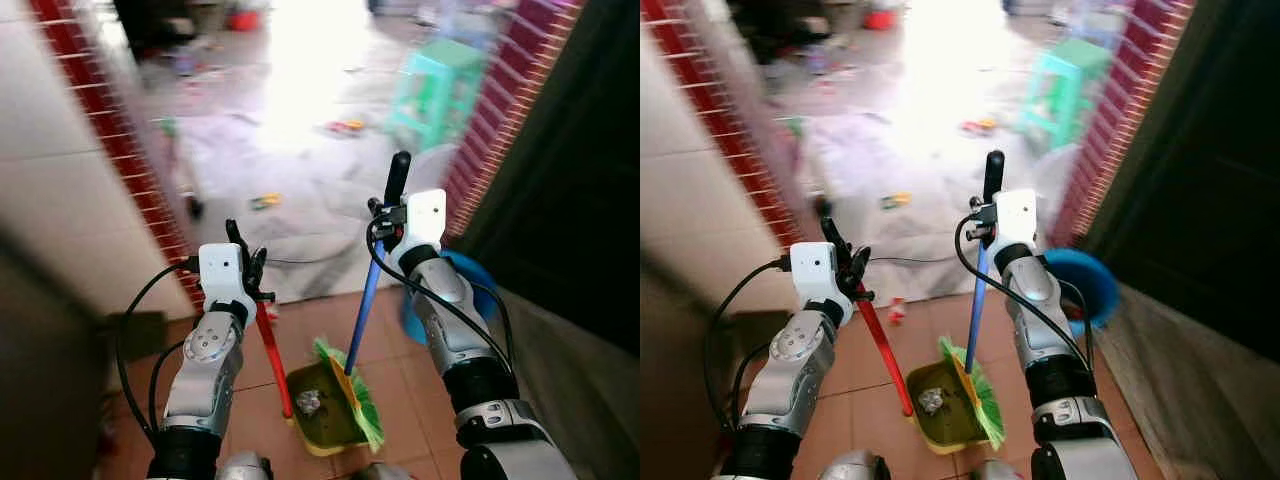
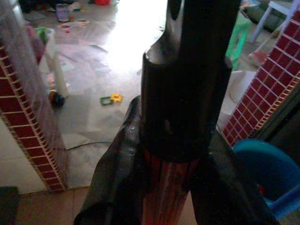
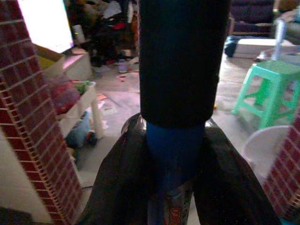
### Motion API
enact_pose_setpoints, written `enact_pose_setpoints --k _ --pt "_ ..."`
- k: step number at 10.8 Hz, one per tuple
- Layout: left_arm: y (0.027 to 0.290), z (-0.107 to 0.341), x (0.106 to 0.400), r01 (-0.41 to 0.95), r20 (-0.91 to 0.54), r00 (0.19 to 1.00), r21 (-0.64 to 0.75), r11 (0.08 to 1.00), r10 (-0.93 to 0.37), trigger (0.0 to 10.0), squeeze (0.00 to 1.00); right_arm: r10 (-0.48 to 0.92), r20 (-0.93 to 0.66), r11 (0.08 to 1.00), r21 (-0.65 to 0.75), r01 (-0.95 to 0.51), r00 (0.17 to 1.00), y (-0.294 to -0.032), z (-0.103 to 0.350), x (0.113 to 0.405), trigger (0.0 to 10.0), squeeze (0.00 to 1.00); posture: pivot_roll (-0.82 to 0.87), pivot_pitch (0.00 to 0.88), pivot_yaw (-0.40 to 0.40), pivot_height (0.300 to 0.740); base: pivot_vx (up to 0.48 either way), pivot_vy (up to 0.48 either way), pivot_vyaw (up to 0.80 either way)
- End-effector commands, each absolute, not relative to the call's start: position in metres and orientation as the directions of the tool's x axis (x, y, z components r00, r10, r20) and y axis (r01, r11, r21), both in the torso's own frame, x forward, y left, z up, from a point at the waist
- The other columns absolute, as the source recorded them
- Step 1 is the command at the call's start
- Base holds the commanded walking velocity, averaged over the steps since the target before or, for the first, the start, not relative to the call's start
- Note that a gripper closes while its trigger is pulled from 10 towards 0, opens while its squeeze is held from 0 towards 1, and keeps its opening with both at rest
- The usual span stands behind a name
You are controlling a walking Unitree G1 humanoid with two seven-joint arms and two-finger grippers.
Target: Sweep floor
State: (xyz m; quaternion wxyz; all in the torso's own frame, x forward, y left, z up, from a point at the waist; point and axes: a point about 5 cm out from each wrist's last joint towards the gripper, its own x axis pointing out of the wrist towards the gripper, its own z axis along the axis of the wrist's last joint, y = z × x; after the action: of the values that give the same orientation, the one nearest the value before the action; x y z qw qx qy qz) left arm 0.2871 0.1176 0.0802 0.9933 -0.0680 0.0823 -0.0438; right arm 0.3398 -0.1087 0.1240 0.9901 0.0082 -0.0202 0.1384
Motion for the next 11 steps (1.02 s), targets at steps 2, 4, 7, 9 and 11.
enact_pose_setpoints --k 2,4,7,9,11 --pt "0.112 0.116 0.295 0.097 0.014 0.995 -0.195 0.976 -0.096 10.0 0.00 0.269 0.041 0.963 0.020 -0.270 0.962 -0.112 0.124 0.338 10.0 0.00 -0.06 0.000 0.021 0.740 0.000 0.000 -0.61" --pt "0.113 0.121 0.298 0.097 0.019 0.995 -0.197 0.976 -0.095 10.0 0.00 0.263 0.038 0.965 0.017 -0.264 0.964 -0.115 0.122 0.337 10.0 0.00 -0.06 0.000 0.028 0.740 0.000 -0.371 0.00" --pt "0.110 0.117 0.295 0.106 0.005 0.994 -0.196 0.975 -0.107 10.0 0.00 0.259 0.033 0.966 0.021 -0.259 0.965 -0.114 0.121 0.336 10.0 0.00 -0.06 0.000 0.036 0.740 0.000 -0.395 0.00" --pt "0.113 0.117 0.295 0.100 -0.001 0.995 -0.194 0.976 -0.102 10.0 0.00 0.262 0.028 0.964 0.027 -0.263 0.965 -0.113 0.119 0.335 10.0 0.00 -0.05 0.000 0.036 0.740 0.000 -0.343 0.00" --pt "0.115 0.122 0.297 0.093 0.023 0.996 -0.201 0.975 -0.090 10.0 0.00 0.265 0.027 0.964 0.020 -0.265 0.964 -0.114 0.119 0.335 10.0 0.00 -0.05 0.000 0.034 0.740 0.000 0.000 0.00"
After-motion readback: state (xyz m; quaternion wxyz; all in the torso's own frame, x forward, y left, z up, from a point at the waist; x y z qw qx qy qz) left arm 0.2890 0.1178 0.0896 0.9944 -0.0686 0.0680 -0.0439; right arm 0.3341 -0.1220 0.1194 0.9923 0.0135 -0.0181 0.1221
